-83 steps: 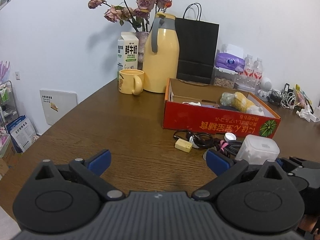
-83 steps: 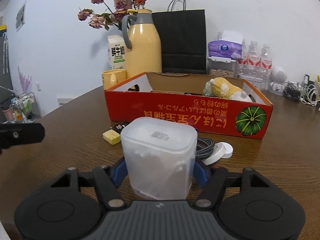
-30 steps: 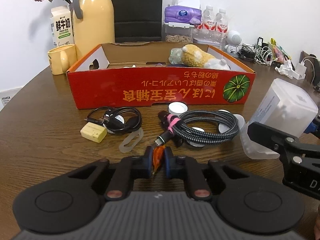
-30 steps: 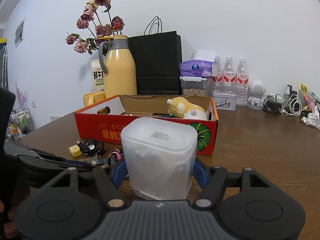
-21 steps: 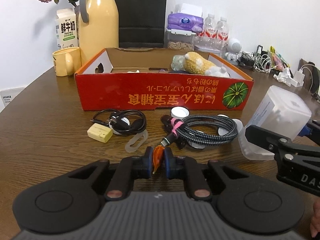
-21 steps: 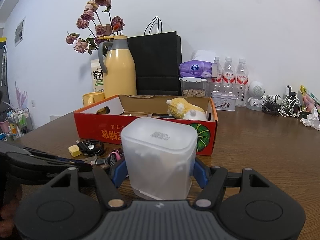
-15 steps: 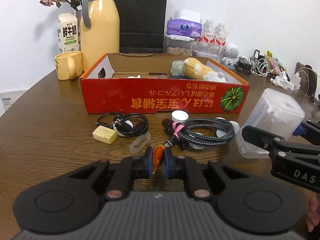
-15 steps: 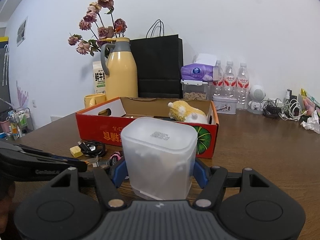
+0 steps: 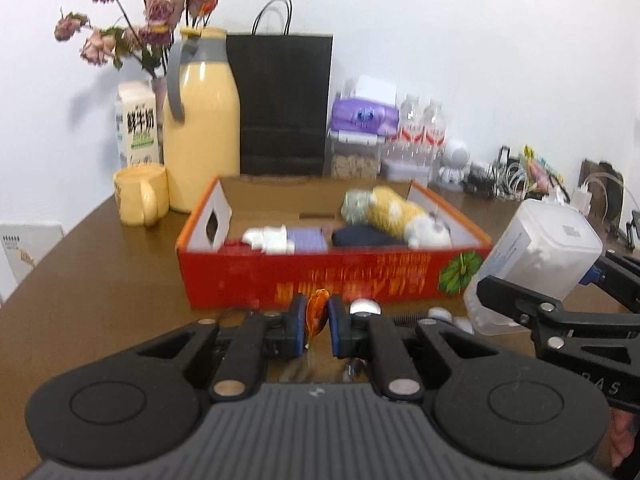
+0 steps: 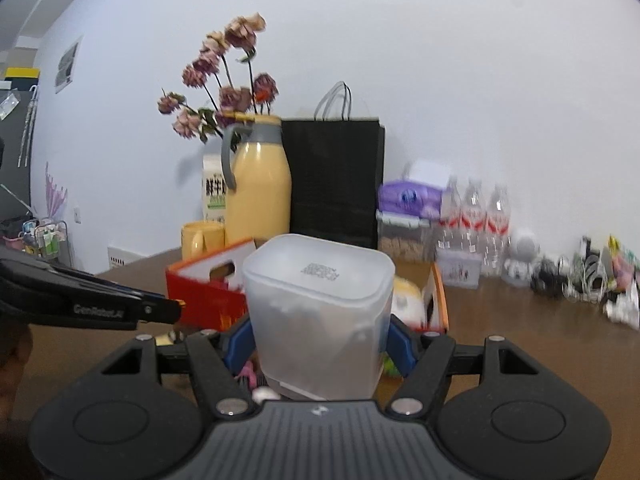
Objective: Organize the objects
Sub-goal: 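Carry the container and orange clip into the cardboard box and open both tools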
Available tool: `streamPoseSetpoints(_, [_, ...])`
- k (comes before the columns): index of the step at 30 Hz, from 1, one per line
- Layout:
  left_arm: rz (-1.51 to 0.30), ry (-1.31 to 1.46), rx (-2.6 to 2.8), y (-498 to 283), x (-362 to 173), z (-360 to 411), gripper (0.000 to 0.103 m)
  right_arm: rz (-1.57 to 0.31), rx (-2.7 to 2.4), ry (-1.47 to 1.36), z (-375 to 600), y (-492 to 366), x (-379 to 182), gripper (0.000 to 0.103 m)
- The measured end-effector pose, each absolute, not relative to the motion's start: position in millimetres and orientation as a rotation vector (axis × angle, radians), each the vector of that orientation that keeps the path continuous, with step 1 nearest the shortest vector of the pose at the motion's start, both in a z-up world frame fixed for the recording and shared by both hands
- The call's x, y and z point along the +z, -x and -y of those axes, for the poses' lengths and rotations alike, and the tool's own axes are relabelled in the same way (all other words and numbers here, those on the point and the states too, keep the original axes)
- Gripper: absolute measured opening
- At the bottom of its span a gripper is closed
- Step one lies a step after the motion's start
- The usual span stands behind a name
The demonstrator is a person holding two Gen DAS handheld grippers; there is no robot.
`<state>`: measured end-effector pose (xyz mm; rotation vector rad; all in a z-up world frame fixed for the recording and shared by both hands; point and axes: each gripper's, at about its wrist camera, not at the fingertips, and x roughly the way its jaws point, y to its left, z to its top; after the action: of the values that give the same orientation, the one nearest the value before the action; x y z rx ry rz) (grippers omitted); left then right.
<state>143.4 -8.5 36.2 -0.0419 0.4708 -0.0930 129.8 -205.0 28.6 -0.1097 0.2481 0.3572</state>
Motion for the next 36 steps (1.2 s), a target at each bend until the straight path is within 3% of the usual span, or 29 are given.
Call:
streamPoseSetpoints(9, [-0.398, 0.083, -0.049, -196, 62, -4, 0.013, -0.186, 0.359, 0.117, 173, -189, 57, 0.067])
streamPoseSetpoints(16, [-0.405, 0.169, 0.003, -249, 71, -25, 0.013, -0.261, 0.373, 0.102, 147, -257, 56, 0.067])
streamPoseSetpoints(24, [-0.492, 0.196, 0.065, -310, 42, -38, 0.013, -0.378, 0.359, 0.069, 126, -324, 29, 0.067])
streamPoseSetpoints(32, [-0.518, 0.161, 0.068, -318, 27, -37, 0.013, -0.443, 0.395, 0.044, 128, -339, 13, 0.067])
streamPoseSetpoints(35, [-0.506, 0.130, 0.091, -316, 25, -33, 0.016, -0.469, 0.393, 0.037, 129, -342, 11, 0.067])
streamPoseSetpoints(36, [-0.503, 0.124, 0.098, -316, 25, -32, 0.024, -0.476, 0.387, 0.033, 130, -342, 11, 0.070])
